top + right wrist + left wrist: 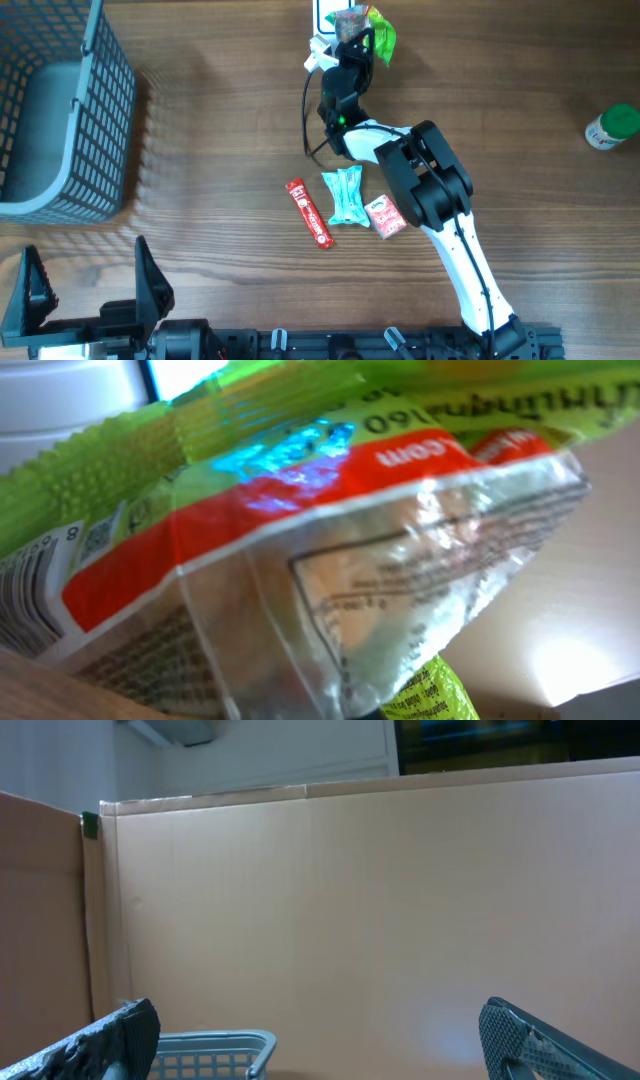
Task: Scan the item barcode
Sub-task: 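Lift the green snack bag and hold it at the scanner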
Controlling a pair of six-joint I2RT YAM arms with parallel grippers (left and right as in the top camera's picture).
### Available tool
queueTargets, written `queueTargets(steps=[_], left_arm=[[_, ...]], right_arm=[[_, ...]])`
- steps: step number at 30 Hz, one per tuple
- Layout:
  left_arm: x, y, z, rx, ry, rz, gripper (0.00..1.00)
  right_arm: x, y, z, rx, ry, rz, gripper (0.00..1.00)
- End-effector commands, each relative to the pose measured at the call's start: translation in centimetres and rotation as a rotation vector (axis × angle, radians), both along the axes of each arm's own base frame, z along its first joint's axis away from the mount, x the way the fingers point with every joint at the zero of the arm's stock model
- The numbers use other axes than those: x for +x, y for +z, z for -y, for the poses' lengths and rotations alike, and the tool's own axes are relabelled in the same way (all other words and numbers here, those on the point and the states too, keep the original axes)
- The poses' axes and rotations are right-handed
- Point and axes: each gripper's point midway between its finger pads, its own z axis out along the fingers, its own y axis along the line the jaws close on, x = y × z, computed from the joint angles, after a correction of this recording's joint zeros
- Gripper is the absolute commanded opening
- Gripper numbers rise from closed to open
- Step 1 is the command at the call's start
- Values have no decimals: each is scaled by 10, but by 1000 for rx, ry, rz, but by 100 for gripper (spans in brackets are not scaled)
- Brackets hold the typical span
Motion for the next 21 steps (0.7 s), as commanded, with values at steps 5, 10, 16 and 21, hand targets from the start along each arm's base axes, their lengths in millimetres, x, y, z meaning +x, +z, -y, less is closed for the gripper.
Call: queueTargets(steps=[5, 10, 16, 21], left_arm=[[-1, 0, 0, 12, 4, 7, 100], [-1, 0, 0, 12, 4, 7, 100], [-1, 0, 0, 12, 4, 7, 100], [-1, 0, 0, 12, 4, 7, 100]], right_arm=[[5, -15, -7, -9, 28, -9, 5], [2, -36, -21, -63, 62, -106, 5], [4, -29, -24, -65, 73, -85, 5], [9, -6, -29, -36, 82, -19, 5]])
